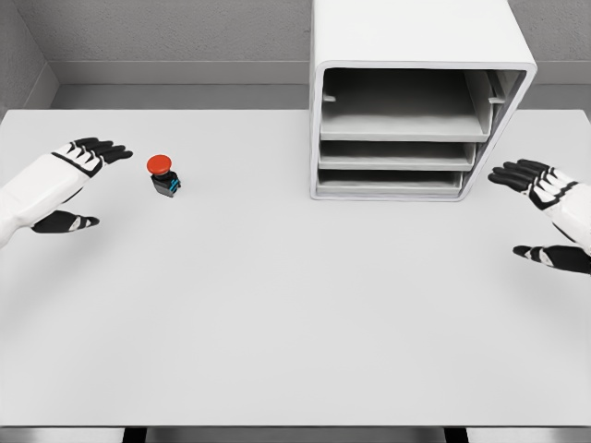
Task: Slide open multi-storey tabletop storage cabinets and put open load switch and slide close multi-storey tabletop storage cabinets
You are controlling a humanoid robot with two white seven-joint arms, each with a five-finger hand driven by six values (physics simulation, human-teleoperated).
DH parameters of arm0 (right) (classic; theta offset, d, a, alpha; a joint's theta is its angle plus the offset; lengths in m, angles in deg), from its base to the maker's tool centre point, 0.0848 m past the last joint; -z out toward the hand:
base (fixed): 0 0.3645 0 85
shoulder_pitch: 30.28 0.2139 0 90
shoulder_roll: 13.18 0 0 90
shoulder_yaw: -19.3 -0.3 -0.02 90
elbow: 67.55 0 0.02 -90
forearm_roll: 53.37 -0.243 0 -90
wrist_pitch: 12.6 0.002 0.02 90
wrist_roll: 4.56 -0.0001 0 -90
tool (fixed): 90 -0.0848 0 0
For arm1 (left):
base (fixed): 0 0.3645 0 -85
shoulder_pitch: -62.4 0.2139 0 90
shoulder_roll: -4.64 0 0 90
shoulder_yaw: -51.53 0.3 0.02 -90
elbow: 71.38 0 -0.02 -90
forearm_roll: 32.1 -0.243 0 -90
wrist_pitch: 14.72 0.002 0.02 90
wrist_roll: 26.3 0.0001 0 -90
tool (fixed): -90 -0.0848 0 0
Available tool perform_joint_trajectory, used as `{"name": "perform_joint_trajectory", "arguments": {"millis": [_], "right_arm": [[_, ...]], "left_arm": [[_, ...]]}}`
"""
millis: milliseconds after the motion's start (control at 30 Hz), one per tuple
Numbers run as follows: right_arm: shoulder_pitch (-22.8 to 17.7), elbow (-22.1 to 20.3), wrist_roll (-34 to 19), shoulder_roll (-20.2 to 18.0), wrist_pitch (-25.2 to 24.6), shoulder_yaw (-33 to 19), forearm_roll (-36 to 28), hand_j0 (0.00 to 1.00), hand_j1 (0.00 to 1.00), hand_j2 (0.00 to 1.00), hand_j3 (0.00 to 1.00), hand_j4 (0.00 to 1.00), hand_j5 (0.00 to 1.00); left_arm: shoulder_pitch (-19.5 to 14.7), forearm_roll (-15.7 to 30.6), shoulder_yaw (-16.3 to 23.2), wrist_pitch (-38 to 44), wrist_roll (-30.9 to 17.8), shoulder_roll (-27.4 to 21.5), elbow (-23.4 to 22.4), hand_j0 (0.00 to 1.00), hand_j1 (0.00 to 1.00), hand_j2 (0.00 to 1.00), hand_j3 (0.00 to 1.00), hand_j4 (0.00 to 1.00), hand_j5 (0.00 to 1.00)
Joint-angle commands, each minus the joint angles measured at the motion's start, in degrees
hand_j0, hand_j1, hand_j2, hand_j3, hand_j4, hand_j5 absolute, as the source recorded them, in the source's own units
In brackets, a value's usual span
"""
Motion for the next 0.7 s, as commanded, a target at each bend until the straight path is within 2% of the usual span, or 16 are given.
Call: {"name": "perform_joint_trajectory", "arguments": {"millis": [0, 67, 133, 300, 367, 400, 467, 567, 667], "right_arm": [[-0.09, -1.56, 0.48, 0.7, 0.06, 0.0, 0.29, 1.0, 1.0, 1.0, 1.0, 1.0, 1.0], [-0.09, -1.91, -0.13, 0.62, 0.06, 0.0, 0.29, 1.0, 1.0, 1.0, 1.0, 1.0, 1.0], [0.44, -1.82, -0.13, 0.7, 0.06, 0.09, 1.7, 1.0, 1.0, 1.0, 1.0, 1.0, 1.0], [2.55, -2.0, -0.31, 7.03, 0.06, 0.18, 4.33, 1.0, 1.0, 1.0, 1.0, 1.0, 1.0], [2.55, -2.35, -0.4, 7.12, 0.06, 0.35, 4.77, 1.0, 1.0, 1.0, 1.0, 1.0, 1.0], [2.64, -2.35, -0.4, 7.21, 0.06, 0.44, 5.13, 1.0, 1.0, 1.0, 1.0, 1.0, 1.0], [4.48, -2.35, -0.4, 7.73, 0.06, 1.76, 5.65, 0.94, 0.94, 0.94, 0.94, 0.94, 0.94], [8.96, -2.35, -0.4, 7.74, 0.06, 6.77, 5.65, 0.91, 0.91, 0.91, 0.91, 0.91, 0.91], [10.19, -2.35, -0.4, 7.74, 0.06, 7.56, 5.74, 0.88, 0.88, 0.88, 0.88, 0.88, 0.88]], "left_arm": [[0.0, 0.37, 0.0, 0.05, 0.03, -0.05, -0.26, 1.0, 1.0, 1.0, 1.0, 1.0, 1.0], [0.0, 0.37, 0.01, 0.05, -0.58, -0.14, -0.26, 1.0, 1.0, 1.0, 1.0, 1.0, 1.0], [-0.7, 0.55, -0.08, 0.05, -5.59, 0.21, -0.08, 1.0, 1.0, 1.0, 1.0, 1.0, 1.0], [-4.22, 1.43, 0.0, 0.05, -17.36, 0.56, 1.5, 1.0, 1.0, 1.0, 1.0, 1.0, 1.0], [-5.8, 5.02, 0.27, 0.05, -23.6, 1.62, 1.85, 1.0, 1.0, 1.0, 1.0, 1.0, 1.0], [-6.5, 7.57, 0.44, 0.05, -25.12, 1.79, 2.2, 1.0, 1.0, 1.0, 1.0, 1.0, 1.0], [-8.17, 9.51, 0.62, 0.05, -25.12, 2.76, 2.29, 1.0, 1.0, 1.0, 1.0, 1.0, 1.0], [-12.65, 9.69, 1.15, 0.05, -25.12, 6.27, 2.29, 1.0, 1.0, 1.0, 1.0, 1.0, 1.0], [-16.17, 9.51, 2.02, 0.05, -25.12, 7.33, 1.85, 1.0, 1.0, 1.0, 1.0, 1.0, 1.0]]}}
